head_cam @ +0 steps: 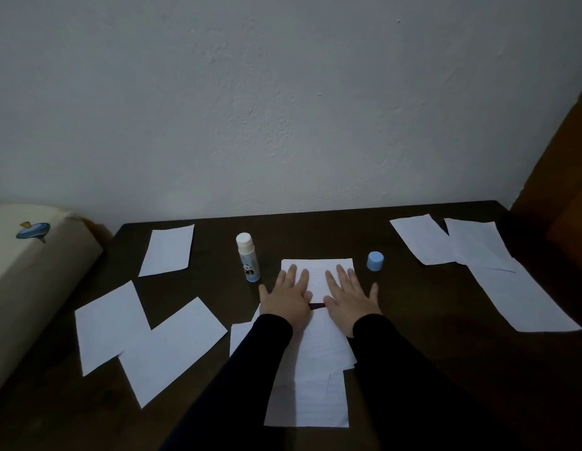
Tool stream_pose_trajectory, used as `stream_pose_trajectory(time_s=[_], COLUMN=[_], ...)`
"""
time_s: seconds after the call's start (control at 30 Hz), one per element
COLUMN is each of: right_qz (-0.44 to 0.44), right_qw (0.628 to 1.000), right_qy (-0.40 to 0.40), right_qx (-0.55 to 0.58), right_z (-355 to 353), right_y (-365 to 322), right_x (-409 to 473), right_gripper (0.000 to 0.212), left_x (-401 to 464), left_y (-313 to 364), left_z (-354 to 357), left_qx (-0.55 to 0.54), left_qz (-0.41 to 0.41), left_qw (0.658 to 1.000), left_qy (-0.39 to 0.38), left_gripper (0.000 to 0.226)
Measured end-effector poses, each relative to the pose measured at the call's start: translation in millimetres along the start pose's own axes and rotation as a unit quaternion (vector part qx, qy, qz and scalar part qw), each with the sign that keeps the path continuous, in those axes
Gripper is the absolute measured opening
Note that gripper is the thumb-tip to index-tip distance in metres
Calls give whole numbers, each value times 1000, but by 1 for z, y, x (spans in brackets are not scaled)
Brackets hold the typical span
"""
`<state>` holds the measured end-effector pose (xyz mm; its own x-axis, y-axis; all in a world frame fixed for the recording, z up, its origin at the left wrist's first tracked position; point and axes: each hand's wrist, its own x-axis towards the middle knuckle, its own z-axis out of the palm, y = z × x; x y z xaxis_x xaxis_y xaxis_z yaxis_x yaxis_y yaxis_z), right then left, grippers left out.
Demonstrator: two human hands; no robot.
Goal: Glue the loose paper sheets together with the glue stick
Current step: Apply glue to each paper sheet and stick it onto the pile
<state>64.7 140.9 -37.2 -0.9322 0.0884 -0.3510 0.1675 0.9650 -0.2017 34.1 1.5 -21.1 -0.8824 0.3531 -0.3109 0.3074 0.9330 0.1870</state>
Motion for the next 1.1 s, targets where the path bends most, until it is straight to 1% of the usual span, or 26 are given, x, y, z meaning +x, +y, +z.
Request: stream_pose_trajectory(time_s=[0.13,0.27,0.3,0.33,0.37,0.4,0.43,0.47,0.53,0.6,0.63,0.67,0.7,0.8,0.87,1.0,1.03,1.07,1.1], right_qz=[42,45,44,43,43,41,36,28,21,30,37,44,49,52,53,46,45,46,45], right_qw=[999,999,999,999,999,998,997,995,990,990,991,992,993,993,992,988,986,984,982], right_qy=[-4,-4,-7,-6,4,27,60,93,136,138,128,116,106,101,108,139,152,164,173], right_qx=[14,26,27,29,30,28,23,20,26,27,24,19,12,14,28,52,56,57,64], right_z=[2,0,-2,-5,-9,-13,-16,-18,-21,-22,-22,-22,-21,-19,-17,-14,-14,-14,-15], right_y=[-4,-1,-1,-2,-3,-3,-3,-3,-1,2,3,4,6,9,9,6,5,4,4], right_x=[-6,-11,-12,-13,-14,-14,-13,-12,-5,4,8,12,15,21,19,8,6,4,3], right_gripper=[60,62,63,64,65,65,63,60,57,62,67,72,76,83,84,79,78,78,76], left_x=[-9,-22,-27,-32,-38,-43,-45,-45,-39,-28,-23,-18,-13,-5,-6,-31,-40,-49,-59], left_y=[-11,-18,-20,-24,-29,-33,-39,-45,-55,-61,-63,-64,-65,-68,-70,-80,-85,-92,-98], left_z=[-2,-7,-8,-7,-5,-5,-6,-7,-10,-15,-18,-21,-23,-26,-26,-22,-19,-15,-11], left_qx=[-14,6,-3,-41,-106,-177,-241,-293,-372,-431,-450,-460,-464,-441,-425,-453,-443,-420,-392], left_qz=[-29,-50,-48,-50,-64,-86,-113,-143,-192,-198,-188,-175,-160,-131,-114,-105,-106,-104,-103], left_qw=[999,998,997,993,979,955,926,899,860,833,826,825,829,857,871,861,868,882,899], left_qy=[10,28,52,101,160,222,269,293,293,285,283,277,270,234,220,206,199,186,165], left_gripper=[55,51,45,37,29,23,16,14,32,56,64,68,68,48,39,26,27,32,43])
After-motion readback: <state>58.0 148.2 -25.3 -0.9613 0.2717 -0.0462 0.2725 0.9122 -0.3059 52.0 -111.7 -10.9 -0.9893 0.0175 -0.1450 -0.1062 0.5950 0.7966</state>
